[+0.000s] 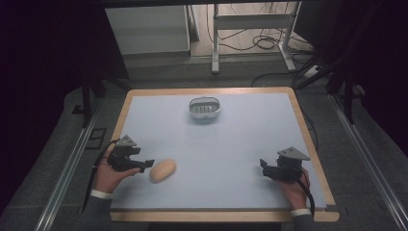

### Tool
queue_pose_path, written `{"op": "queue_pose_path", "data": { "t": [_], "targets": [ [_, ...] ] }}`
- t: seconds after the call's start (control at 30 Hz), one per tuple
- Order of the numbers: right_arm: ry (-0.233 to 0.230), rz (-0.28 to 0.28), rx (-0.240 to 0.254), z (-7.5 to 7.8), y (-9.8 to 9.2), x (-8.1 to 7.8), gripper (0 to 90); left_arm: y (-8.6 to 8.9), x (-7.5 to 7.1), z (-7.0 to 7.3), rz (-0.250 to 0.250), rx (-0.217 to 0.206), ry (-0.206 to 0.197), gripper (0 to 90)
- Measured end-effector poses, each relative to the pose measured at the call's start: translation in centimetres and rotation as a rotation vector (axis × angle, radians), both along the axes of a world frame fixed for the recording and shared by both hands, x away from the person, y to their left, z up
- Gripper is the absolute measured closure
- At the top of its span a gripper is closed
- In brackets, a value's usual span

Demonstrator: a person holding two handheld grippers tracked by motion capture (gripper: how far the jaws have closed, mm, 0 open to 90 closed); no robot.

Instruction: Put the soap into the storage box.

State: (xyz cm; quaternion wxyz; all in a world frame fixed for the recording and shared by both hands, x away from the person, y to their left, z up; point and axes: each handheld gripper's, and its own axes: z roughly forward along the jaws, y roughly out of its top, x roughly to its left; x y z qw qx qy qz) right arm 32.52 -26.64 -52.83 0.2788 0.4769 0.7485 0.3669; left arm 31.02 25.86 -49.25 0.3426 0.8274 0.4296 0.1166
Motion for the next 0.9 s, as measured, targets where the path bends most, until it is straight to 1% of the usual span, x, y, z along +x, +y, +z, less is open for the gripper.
{"op": "queue_pose_path", "data": {
  "t": [0.13, 0.23, 0.43, 0.57, 0.6, 0.83, 0.9],
  "targets": [
    [-0.002, -0.002, 0.002, 0.0, 0.0, 0.0, 9.2, -0.6, 0.2, 0.7, -0.022, 0.016, 0.004, 20.8],
    [-0.007, -0.005, -0.004, 0.0, 0.0, -0.1, 9.3, -1.1, 0.5, 0.9, -0.043, 0.027, 0.016, 20.8],
    [-0.006, -0.01, 0.006, 0.0, -0.1, -0.1, 9.4, -2.1, 0.6, 1.2, -0.079, 0.059, 0.033, 20.5],
    [-0.003, -0.01, 0.004, 0.0, -0.1, 0.0, 9.4, -2.8, 0.7, 0.9, -0.104, 0.084, 0.052, 20.5],
    [-0.003, -0.01, 0.004, 0.0, -0.1, 0.0, 9.4, -2.8, 0.7, 0.9, -0.104, 0.084, 0.052, 20.6],
    [-0.001, -0.011, 0.006, 0.0, -0.1, 0.0, 9.4, -4.3, 0.7, -0.2, -0.143, 0.12, 0.096, 20.6],
    [0.001, -0.012, 0.007, 0.0, -0.1, 0.0, 9.4, -4.8, 0.7, -0.5, -0.162, 0.132, 0.11, 20.5]
  ]
}}
